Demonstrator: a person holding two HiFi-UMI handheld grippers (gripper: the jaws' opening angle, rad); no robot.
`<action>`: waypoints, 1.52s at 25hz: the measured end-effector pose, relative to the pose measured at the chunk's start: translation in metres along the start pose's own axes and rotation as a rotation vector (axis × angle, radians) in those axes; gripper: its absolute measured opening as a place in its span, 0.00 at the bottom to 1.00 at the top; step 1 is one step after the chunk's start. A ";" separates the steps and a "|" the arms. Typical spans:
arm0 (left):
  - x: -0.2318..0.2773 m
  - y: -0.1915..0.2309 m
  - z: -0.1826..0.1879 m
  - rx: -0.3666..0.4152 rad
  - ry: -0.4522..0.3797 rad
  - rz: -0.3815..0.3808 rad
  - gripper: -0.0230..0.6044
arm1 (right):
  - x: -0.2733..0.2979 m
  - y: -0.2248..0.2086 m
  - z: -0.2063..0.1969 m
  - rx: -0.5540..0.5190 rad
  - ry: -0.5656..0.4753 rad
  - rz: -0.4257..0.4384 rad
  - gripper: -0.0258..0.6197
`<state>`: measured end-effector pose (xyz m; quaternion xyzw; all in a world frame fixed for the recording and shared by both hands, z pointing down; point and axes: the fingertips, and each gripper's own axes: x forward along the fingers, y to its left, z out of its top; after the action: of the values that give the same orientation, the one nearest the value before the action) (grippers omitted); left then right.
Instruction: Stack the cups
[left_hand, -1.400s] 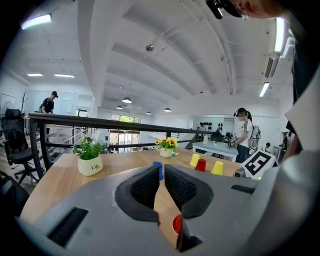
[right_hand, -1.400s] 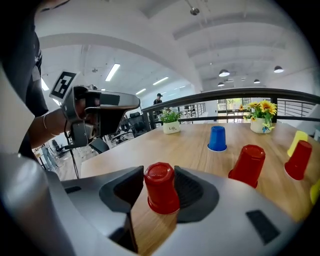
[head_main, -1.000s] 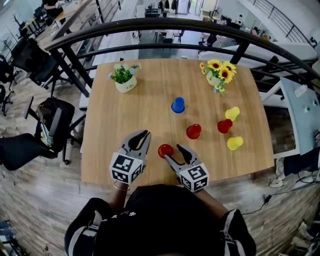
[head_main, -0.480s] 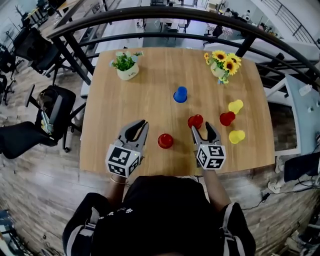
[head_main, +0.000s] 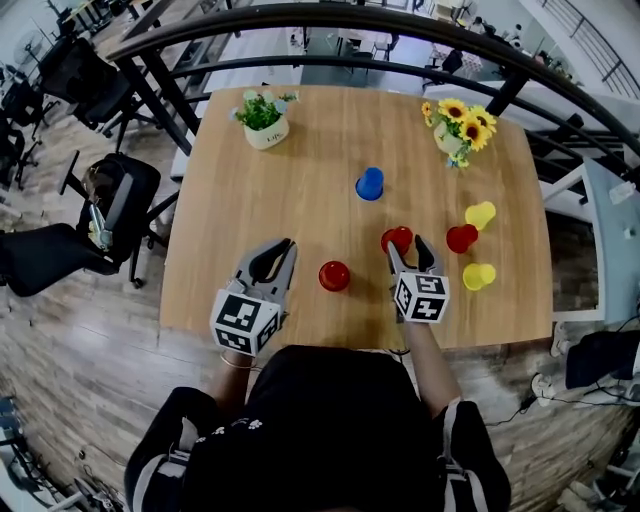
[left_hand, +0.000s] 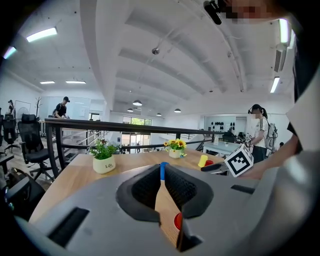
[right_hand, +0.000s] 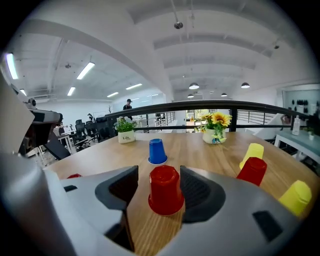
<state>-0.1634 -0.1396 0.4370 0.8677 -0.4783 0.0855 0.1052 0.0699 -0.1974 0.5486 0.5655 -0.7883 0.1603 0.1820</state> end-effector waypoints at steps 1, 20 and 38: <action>-0.001 0.001 0.000 -0.001 0.000 0.008 0.07 | 0.003 0.000 0.000 -0.002 0.005 0.001 0.45; -0.003 -0.003 -0.002 0.024 0.013 0.003 0.07 | -0.013 0.006 -0.012 0.040 0.033 0.028 0.37; 0.001 -0.016 -0.011 0.063 0.025 -0.107 0.07 | -0.052 0.087 -0.048 -0.083 0.095 0.142 0.37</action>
<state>-0.1494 -0.1294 0.4467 0.8937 -0.4270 0.1058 0.0881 0.0077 -0.1048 0.5625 0.4918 -0.8228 0.1668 0.2307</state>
